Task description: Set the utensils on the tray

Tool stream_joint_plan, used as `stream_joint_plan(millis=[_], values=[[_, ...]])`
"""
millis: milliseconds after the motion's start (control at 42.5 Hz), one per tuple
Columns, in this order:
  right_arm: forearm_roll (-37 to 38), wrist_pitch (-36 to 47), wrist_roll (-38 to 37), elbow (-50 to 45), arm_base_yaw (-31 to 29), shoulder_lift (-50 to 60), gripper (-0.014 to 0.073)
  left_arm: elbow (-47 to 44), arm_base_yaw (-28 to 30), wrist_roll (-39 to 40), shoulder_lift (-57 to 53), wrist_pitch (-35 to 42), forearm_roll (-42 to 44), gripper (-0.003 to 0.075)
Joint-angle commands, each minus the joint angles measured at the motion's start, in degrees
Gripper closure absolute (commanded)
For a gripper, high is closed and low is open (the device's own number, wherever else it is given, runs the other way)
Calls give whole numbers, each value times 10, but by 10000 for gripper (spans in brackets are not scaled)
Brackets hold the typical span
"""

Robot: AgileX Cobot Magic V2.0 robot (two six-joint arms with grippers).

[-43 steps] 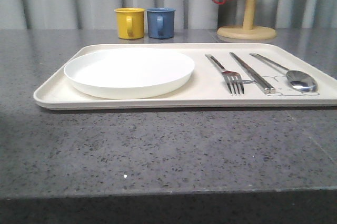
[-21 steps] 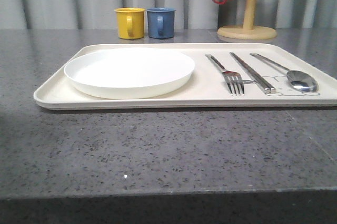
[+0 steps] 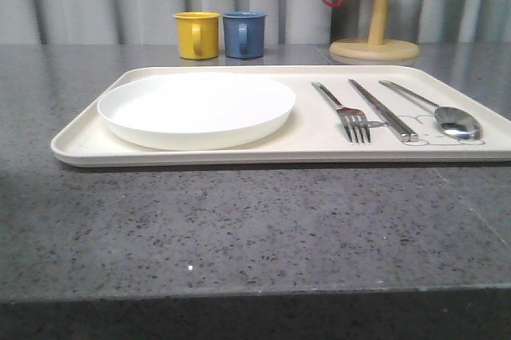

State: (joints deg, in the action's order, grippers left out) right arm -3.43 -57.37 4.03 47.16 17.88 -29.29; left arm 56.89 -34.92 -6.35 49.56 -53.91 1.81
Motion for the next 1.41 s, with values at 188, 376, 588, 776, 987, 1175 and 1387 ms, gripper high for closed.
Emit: stream_joint_plan(millis=[188, 376, 588, 776, 987, 1175, 1387], values=[[2, 37, 6, 14, -1, -3, 660, -31, 41, 8, -75, 75, -14, 741], [2, 37, 6, 14, -1, -3, 660, -126, 166, 8, -202, 161, -14, 741], [2, 37, 6, 14, -1, -3, 660, -288, 263, 8, -338, 344, -14, 741], [2, 37, 6, 14, -1, -3, 660, -437, 313, 8, -429, 448, -18, 741], [2, 37, 6, 14, -1, -3, 660, -534, 333, 8, -496, 511, -54, 741], [2, 37, 6, 14, -1, -3, 660, -575, 333, 8, -511, 570, -54, 741], [2, 37, 6, 14, -1, -4, 660, -577, 333, 8, -511, 574, -54, 741]])
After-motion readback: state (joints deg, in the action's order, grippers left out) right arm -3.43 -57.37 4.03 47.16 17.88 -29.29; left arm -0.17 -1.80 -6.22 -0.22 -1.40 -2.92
